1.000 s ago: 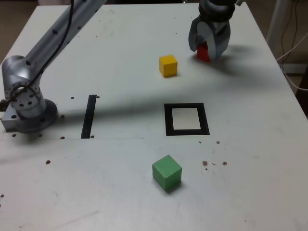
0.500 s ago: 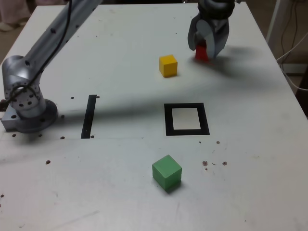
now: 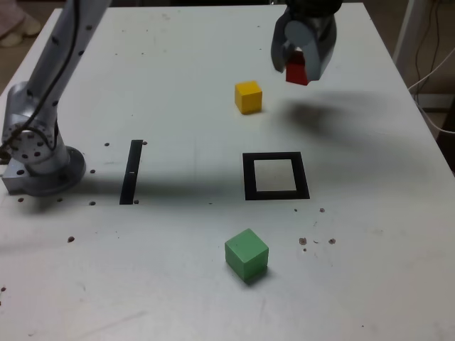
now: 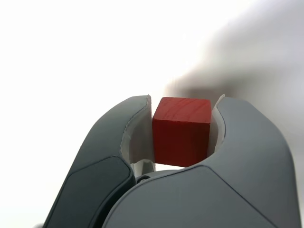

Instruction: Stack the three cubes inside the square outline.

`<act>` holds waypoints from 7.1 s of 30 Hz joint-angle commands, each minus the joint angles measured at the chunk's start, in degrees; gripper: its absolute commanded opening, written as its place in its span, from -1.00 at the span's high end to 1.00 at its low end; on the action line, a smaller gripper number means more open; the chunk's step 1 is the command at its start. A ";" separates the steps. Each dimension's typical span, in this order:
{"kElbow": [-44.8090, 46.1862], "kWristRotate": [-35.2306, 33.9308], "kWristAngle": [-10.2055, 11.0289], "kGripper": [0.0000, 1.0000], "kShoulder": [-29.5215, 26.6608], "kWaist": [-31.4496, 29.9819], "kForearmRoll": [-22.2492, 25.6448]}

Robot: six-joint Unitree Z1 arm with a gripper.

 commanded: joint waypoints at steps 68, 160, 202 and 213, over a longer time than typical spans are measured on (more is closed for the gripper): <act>20.17 -42.77 -13.37 0.35 -1.89 -17.19 -6.10; 21.83 -28.36 -6.98 -0.99 -3.90 10.20 -5.98; 17.96 -27.26 -9.15 0.55 -0.41 10.60 -3.76; 18.65 -27.11 -9.63 0.55 -4.38 8.22 -2.46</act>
